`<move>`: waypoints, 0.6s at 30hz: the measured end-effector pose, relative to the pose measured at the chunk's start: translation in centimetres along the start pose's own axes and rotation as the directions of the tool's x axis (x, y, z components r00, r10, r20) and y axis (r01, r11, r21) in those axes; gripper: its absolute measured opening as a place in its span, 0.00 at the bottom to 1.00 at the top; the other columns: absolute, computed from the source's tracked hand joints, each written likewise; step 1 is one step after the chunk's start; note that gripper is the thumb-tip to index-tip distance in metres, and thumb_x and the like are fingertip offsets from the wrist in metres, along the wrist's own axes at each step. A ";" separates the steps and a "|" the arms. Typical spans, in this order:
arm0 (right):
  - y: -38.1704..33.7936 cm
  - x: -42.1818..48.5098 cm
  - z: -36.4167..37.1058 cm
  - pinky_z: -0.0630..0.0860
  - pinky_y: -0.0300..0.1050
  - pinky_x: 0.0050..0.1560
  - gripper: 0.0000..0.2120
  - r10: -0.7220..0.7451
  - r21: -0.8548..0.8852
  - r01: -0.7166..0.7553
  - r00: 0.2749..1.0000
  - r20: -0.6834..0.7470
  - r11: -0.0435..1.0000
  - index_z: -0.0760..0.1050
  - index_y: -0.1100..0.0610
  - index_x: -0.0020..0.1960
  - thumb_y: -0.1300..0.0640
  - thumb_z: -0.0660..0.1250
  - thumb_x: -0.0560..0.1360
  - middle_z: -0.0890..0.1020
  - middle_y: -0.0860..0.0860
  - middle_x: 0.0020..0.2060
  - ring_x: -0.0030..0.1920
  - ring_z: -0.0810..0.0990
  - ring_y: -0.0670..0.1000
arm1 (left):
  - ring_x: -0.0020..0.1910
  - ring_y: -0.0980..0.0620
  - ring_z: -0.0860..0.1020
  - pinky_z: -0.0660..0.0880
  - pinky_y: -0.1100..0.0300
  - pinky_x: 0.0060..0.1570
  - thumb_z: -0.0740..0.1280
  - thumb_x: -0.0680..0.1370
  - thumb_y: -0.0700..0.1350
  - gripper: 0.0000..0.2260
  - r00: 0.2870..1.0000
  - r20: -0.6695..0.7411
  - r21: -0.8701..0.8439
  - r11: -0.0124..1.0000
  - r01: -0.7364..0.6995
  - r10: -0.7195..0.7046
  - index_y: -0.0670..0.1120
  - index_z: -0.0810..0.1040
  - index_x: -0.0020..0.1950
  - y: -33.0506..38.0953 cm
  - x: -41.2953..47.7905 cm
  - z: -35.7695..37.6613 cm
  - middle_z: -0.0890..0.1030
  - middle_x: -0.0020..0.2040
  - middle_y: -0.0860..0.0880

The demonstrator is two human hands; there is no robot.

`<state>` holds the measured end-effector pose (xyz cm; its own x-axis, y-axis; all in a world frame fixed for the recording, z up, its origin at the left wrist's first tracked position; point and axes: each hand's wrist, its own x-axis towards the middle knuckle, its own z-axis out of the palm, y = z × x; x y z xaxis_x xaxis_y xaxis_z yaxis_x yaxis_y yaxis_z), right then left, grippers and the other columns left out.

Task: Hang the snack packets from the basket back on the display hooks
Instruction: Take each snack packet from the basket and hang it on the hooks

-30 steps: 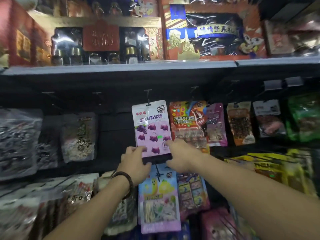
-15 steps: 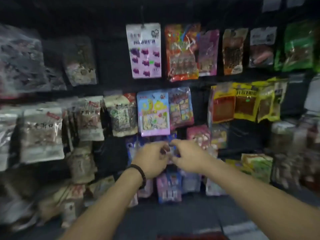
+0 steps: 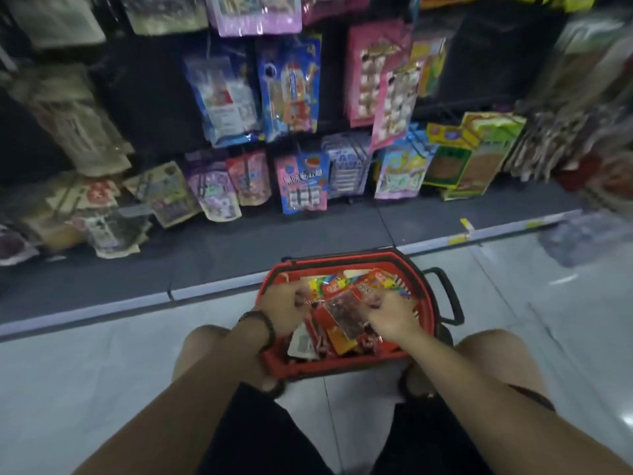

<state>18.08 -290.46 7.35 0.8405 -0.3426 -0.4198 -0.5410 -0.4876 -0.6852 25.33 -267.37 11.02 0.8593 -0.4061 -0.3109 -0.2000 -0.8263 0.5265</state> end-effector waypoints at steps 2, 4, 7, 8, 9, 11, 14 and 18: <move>2.8 0.7 1.2 0.86 0.51 0.44 0.06 0.233 0.198 -0.230 0.972 0.008 0.953 0.84 0.54 0.45 0.54 0.77 0.78 0.88 0.51 0.38 0.43 0.89 0.58 | 0.57 0.46 0.83 0.79 0.54 0.60 0.72 0.80 0.44 0.08 0.999 0.040 -0.063 0.998 0.023 -0.021 0.48 0.82 0.59 -0.7 0.8 2.6 0.82 0.51 0.49; 5.3 1.5 2.2 0.88 0.62 0.49 0.02 0.421 0.415 -0.406 0.905 0.059 0.814 0.82 0.55 0.49 0.60 0.75 0.78 0.89 0.57 0.43 0.45 0.90 0.62 | 0.57 0.47 0.82 0.79 0.55 0.60 0.72 0.80 0.46 0.10 0.996 0.088 -0.080 0.996 0.028 -0.020 0.48 0.81 0.62 -0.9 1.7 4.8 0.79 0.51 0.51; 8.3 2.6 3.1 0.85 0.66 0.58 0.08 0.480 0.556 -0.405 0.877 0.012 0.725 0.83 0.54 0.51 0.61 0.78 0.74 0.89 0.57 0.48 0.50 0.89 0.64 | 0.58 0.47 0.81 0.78 0.57 0.61 0.74 0.79 0.47 0.18 0.988 0.150 -0.063 0.997 0.044 -0.034 0.50 0.79 0.68 -1.6 2.7 7.4 0.80 0.56 0.51; 8.9 2.8 3.2 0.84 0.66 0.61 0.09 0.502 0.617 -0.406 0.865 0.022 0.674 0.83 0.55 0.52 0.62 0.78 0.74 0.88 0.58 0.50 0.53 0.88 0.63 | 0.62 0.47 0.80 0.77 0.56 0.64 0.74 0.78 0.48 0.20 0.986 0.160 -0.038 0.998 0.045 -0.038 0.51 0.79 0.70 -2.0 2.9 8.0 0.81 0.61 0.50; 9.0 2.9 3.1 0.84 0.65 0.62 0.11 0.520 0.705 -0.402 0.852 0.055 0.584 0.82 0.57 0.56 0.65 0.77 0.75 0.88 0.59 0.53 0.56 0.87 0.63 | 0.65 0.47 0.79 0.77 0.55 0.67 0.74 0.78 0.49 0.21 0.986 0.161 -0.024 0.999 0.044 -0.040 0.51 0.78 0.71 -2.2 3.1 8.5 0.81 0.66 0.50; 8.9 3.3 2.9 0.85 0.61 0.61 0.15 0.542 0.812 -0.419 0.826 0.155 0.406 0.78 0.60 0.64 0.65 0.75 0.79 0.86 0.60 0.57 0.59 0.86 0.62 | 0.65 0.49 0.79 0.76 0.56 0.68 0.74 0.79 0.48 0.20 0.987 0.152 -0.061 0.996 0.064 -0.054 0.52 0.78 0.71 -2.3 3.5 9.0 0.81 0.68 0.50; 8.5 4.4 2.9 0.85 0.60 0.60 0.18 0.513 0.840 -0.449 0.821 0.252 0.306 0.75 0.61 0.67 0.63 0.75 0.80 0.86 0.62 0.57 0.58 0.86 0.62 | 0.57 0.54 0.80 0.78 0.59 0.61 0.73 0.81 0.48 0.18 0.991 0.119 -0.170 0.982 0.079 -0.059 0.52 0.78 0.71 -1.8 4.1 9.5 0.81 0.65 0.51; 8.2 6.2 3.1 0.84 0.57 0.62 0.16 0.535 0.820 -0.517 0.778 0.329 0.247 0.76 0.61 0.63 0.59 0.76 0.80 0.86 0.61 0.53 0.51 0.86 0.57 | 0.57 0.56 0.77 0.73 0.65 0.58 0.72 0.81 0.49 0.15 0.991 0.120 -0.133 0.988 0.076 -0.060 0.55 0.78 0.68 -2.1 4.2 10.9 0.77 0.65 0.53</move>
<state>18.94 -294.05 -2.74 0.3745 -0.2629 -0.8892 -0.5430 0.7151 -0.4402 24.26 -271.62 0.02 0.8074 -0.3996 -0.4342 -0.0697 -0.7953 0.6022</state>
